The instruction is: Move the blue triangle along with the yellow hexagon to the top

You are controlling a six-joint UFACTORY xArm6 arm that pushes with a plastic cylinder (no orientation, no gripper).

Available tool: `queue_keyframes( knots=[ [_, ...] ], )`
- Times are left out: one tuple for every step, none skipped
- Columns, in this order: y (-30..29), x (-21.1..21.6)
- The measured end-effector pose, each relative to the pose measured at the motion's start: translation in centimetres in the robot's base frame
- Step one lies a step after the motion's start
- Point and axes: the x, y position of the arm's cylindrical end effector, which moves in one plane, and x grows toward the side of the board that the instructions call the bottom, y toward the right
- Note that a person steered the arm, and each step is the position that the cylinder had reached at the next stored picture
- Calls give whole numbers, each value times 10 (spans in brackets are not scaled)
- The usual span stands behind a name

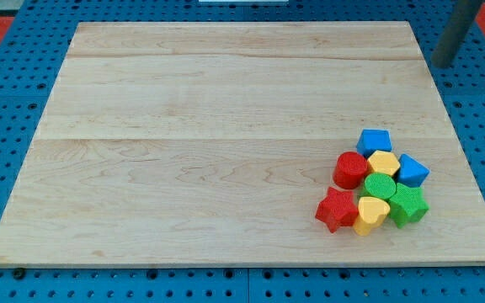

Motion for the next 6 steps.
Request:
queue_keyframes(
  knots=[
    [2, 74],
    [-8, 150],
    [-67, 158],
    [-78, 207],
    [-60, 217],
    [-107, 210]
  ],
)
